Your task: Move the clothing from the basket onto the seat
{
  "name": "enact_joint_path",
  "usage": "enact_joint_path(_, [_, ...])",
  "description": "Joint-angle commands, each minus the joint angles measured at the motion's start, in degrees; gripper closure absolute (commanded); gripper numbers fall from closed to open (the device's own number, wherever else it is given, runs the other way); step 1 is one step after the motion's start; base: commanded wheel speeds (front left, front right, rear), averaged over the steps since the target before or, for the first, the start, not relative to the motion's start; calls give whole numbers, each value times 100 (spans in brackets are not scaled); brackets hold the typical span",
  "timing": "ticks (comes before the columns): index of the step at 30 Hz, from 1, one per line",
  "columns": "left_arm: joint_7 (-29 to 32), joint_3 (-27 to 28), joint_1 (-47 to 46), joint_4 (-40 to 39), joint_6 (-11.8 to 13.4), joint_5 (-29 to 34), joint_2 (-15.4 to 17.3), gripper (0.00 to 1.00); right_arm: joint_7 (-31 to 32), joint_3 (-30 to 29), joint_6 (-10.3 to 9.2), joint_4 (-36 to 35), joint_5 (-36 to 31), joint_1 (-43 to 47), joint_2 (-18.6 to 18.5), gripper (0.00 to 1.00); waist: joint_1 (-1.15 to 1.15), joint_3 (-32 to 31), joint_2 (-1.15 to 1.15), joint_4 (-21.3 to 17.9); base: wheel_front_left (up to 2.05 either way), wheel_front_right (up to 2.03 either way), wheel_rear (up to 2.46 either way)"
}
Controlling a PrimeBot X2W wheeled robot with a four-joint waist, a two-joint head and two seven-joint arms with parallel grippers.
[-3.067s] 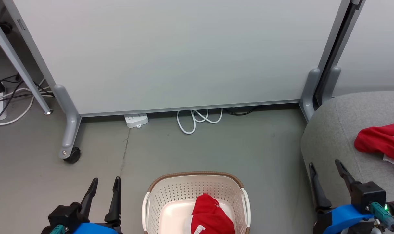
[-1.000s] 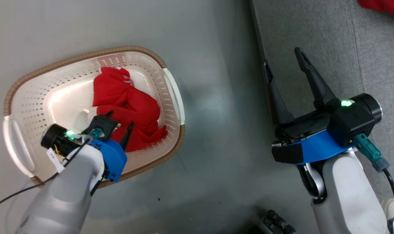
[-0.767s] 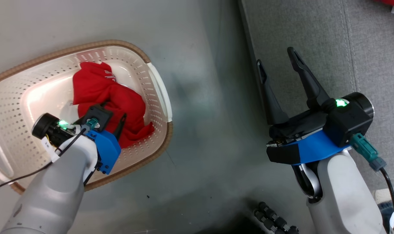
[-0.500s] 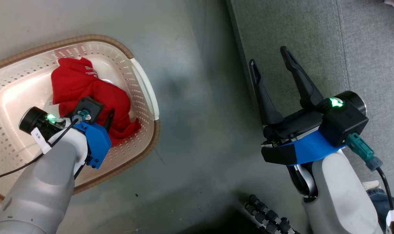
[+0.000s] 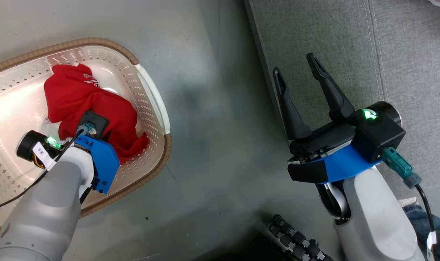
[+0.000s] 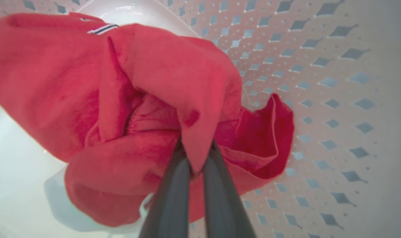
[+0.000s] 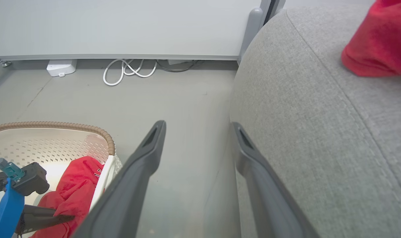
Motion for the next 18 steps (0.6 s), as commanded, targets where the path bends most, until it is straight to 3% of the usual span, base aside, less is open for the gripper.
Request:
enact_joint_path(1, [-7,-38,-28,-9,-19,-31,32,100,-46,-11,-4,8,23,-81,15,0,0,-5,0,9,0,0,0])
enact_joint_path(12, [-59,-225,33,-8,-19,-317,13,100,-11,-50,-4,122,-103,-88,15,0,0,-196,0,163,0,0,0])
enact_joint_path(18, [-272,-229,340,23,-19,-603,-277,100,55,-90,-4,300,-283,-83,12,0,0,-938,0,517,0,0,0])
